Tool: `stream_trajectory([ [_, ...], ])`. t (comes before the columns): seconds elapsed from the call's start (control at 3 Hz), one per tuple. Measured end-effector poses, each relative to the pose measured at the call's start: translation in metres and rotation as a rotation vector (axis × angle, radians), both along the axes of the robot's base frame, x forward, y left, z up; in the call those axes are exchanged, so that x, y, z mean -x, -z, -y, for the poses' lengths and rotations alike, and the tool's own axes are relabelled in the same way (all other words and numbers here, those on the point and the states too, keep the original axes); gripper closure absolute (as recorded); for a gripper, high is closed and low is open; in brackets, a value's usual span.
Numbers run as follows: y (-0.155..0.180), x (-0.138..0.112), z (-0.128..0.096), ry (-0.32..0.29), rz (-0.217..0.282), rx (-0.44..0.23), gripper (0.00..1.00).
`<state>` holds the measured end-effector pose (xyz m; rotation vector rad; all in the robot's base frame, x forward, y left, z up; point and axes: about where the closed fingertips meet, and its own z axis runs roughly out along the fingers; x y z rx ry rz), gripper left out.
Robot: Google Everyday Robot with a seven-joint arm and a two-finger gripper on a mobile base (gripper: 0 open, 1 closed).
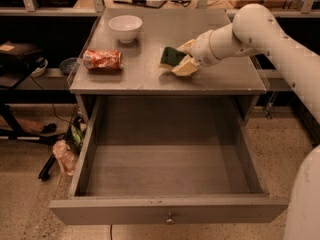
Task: Pick sponge from top drawer and place on counter
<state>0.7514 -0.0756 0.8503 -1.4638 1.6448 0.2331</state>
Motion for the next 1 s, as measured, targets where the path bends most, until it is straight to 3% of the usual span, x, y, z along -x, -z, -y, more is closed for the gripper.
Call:
stream_trajectory([
  [0.33,-0.036,0.004,-0.010,-0.033,0.047,0.008,0.07],
  [0.67,-0.072,0.004,-0.018,-0.054,0.098,0.019,0.00],
  [1.0,-0.072,0.004,-0.018,-0.054,0.098,0.019,0.00],
])
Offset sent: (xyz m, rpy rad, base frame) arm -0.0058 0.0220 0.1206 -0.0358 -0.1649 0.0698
